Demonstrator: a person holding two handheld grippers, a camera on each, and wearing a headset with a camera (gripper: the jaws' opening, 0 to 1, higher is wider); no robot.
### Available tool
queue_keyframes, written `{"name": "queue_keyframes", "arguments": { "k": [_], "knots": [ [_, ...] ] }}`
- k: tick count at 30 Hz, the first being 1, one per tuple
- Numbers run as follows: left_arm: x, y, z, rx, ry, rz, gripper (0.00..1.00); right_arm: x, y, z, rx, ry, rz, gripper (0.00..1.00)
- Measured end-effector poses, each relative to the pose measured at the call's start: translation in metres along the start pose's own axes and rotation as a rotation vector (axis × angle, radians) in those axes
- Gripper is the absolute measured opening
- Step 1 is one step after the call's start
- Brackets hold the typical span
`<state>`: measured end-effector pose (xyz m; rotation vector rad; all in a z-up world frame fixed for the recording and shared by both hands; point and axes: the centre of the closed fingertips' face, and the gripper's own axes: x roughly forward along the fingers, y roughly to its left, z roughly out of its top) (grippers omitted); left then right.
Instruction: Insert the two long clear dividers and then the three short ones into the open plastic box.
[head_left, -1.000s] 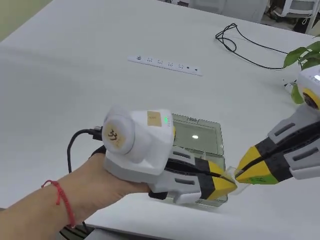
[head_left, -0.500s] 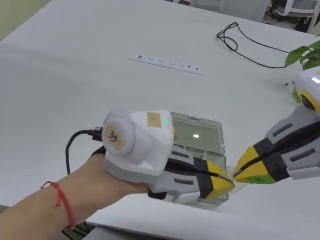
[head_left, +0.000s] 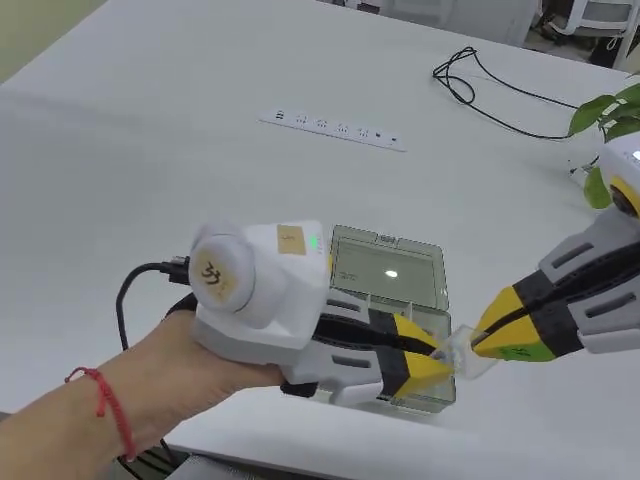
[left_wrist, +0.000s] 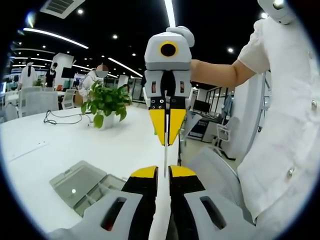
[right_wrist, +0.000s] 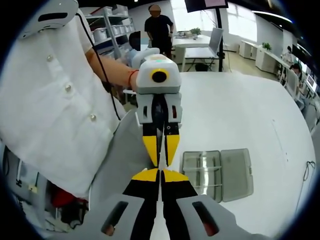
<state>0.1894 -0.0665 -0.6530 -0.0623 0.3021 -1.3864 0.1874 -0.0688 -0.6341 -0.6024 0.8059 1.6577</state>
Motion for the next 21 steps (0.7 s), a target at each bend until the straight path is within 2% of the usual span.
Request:
{"name": "queue_keyframes", "arguments": {
  "k": [14,21],
  "knots": [
    [-0.018,0.02,-0.011,0.0,0.028,0.091,0.22,-0.009,-0.019,-0.017,0.02,0.029,-0.062,0.03],
    [-0.028,0.032,-0.018,-0.016,0.041,0.14,0.39,-0.009,-0.03,-0.025,0.034,0.048,-0.087,0.03]
  ]
}}
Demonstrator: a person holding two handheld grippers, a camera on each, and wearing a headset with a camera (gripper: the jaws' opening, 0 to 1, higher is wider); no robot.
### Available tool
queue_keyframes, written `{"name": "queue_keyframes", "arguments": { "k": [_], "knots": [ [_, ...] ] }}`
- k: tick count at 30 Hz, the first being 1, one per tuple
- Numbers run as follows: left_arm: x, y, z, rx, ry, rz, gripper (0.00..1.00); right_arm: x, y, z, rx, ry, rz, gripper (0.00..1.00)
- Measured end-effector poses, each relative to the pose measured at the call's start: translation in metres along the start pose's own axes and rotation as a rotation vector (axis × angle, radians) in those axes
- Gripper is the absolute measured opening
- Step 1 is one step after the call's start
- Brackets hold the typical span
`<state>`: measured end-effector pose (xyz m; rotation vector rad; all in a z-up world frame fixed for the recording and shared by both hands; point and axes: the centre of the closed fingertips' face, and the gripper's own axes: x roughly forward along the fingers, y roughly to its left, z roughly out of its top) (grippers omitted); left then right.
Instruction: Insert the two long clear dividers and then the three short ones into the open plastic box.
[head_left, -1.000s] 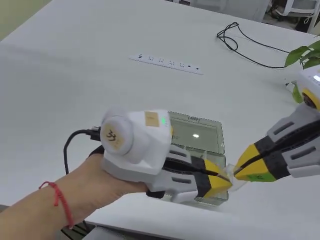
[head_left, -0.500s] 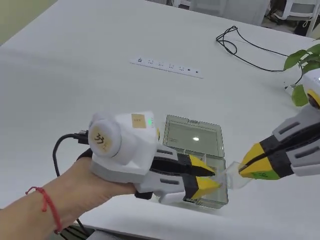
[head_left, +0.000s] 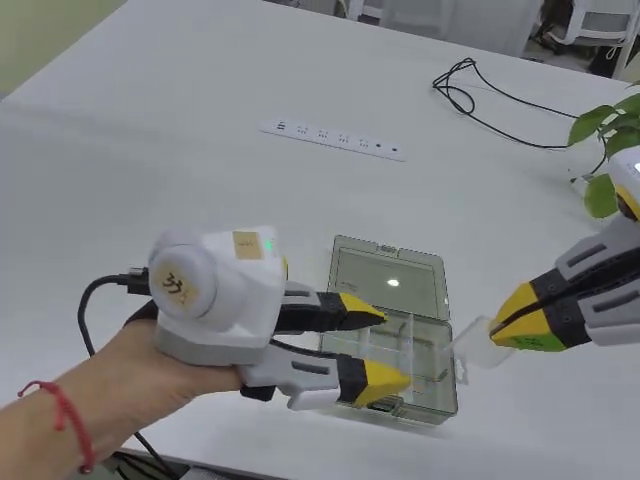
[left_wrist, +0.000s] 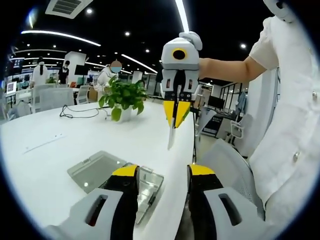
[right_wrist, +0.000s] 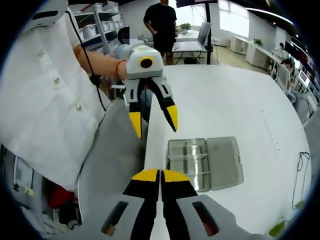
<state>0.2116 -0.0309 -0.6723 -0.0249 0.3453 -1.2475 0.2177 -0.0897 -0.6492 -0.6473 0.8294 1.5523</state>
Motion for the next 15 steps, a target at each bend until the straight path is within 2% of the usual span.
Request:
{"name": "queue_keyframes", "arguments": {
  "k": [11,15],
  "knots": [
    [-0.012,0.019,-0.009,-0.008,0.0,0.056,0.64,0.007,-0.017,-0.014,0.017,0.033,-0.031,0.03],
    [-0.014,0.024,-0.015,-0.007,0.016,0.07,0.74,0.012,-0.023,-0.019,0.01,0.052,-0.041,0.03]
  ]
}}
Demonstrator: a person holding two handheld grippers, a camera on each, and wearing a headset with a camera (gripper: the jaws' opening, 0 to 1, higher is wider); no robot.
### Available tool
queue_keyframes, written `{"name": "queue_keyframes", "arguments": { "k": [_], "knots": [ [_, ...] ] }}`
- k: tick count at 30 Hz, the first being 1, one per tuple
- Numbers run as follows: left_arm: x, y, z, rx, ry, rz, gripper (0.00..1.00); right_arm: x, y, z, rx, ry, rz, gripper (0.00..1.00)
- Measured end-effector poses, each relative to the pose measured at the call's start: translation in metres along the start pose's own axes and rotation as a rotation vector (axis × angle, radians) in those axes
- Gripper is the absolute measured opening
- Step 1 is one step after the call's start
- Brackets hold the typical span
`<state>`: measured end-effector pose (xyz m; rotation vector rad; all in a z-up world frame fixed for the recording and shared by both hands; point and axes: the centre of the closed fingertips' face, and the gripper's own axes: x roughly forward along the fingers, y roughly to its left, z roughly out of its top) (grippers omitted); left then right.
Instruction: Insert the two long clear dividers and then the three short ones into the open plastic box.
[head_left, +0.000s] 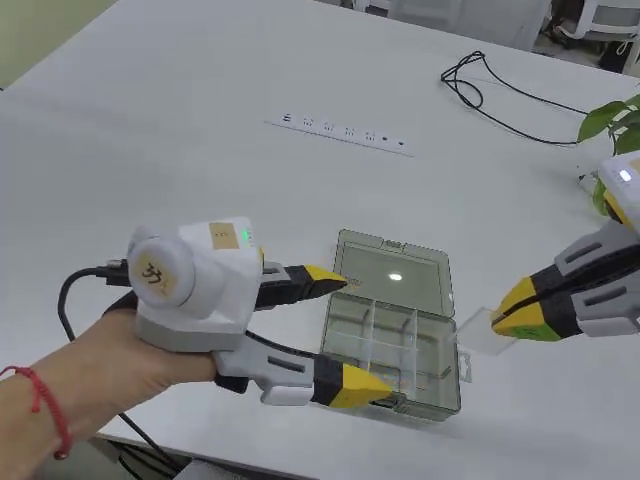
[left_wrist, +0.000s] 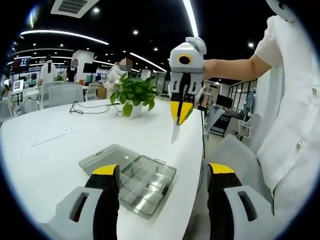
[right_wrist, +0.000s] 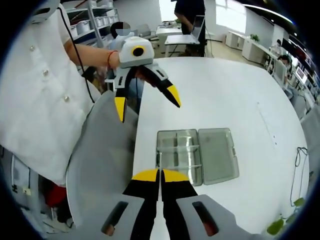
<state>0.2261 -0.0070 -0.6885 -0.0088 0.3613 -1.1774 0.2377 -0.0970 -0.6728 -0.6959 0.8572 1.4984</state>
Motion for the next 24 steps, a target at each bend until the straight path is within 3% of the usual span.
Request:
{"name": "queue_keyframes", "arguments": {
  "k": [13,24],
  "knots": [
    [-0.003,0.013,-0.02,-0.003,0.05,0.015,0.99,0.023,-0.018,-0.015,-0.01,0.048,-0.031,0.03],
    [-0.004,0.016,-0.024,-0.003,0.058,0.014,1.0,0.052,-0.033,-0.031,-0.004,0.09,-0.056,0.03]
  ]
}}
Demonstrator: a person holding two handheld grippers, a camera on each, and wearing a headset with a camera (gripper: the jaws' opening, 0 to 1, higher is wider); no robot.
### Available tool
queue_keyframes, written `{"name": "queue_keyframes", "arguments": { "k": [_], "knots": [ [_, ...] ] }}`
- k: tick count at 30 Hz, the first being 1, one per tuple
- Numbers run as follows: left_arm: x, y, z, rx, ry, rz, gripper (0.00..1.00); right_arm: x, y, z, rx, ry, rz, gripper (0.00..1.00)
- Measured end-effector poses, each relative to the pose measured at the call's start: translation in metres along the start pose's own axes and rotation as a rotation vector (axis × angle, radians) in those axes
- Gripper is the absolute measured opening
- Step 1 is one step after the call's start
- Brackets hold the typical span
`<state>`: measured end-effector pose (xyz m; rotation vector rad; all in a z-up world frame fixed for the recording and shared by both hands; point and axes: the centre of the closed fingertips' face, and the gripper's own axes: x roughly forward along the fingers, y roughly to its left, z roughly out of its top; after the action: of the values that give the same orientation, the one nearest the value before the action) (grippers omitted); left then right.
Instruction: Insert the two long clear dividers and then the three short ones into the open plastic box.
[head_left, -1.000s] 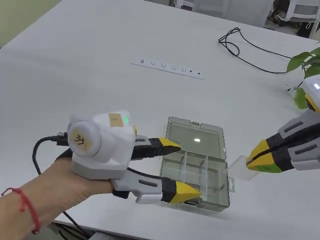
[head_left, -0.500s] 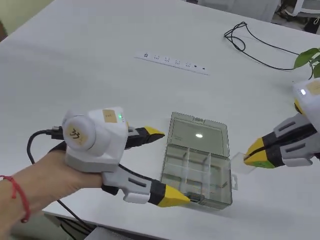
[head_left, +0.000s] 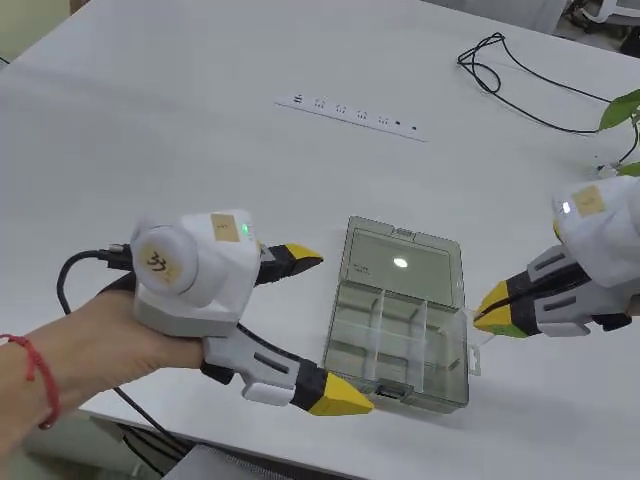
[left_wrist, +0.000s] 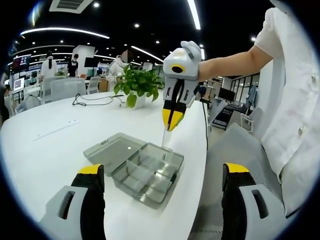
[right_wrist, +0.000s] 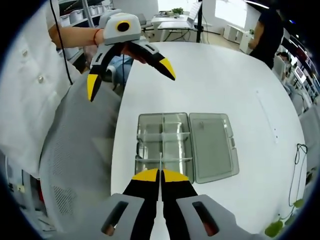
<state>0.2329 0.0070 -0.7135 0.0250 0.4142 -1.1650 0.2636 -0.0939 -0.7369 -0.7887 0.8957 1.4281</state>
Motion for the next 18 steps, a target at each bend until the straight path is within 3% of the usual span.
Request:
{"name": "queue_keyframes", "arguments": {
  "k": [6,18],
  "knots": [
    [-0.001,0.0,-0.002,0.003,-0.002,0.004,1.0,0.017,-0.004,-0.012,0.003,0.019,0.004,0.03],
    [-0.001,0.0,-0.002,-0.006,-0.007,0.007,1.0,0.021,-0.008,-0.016,0.007,0.035,0.009,0.03]
  ]
}}
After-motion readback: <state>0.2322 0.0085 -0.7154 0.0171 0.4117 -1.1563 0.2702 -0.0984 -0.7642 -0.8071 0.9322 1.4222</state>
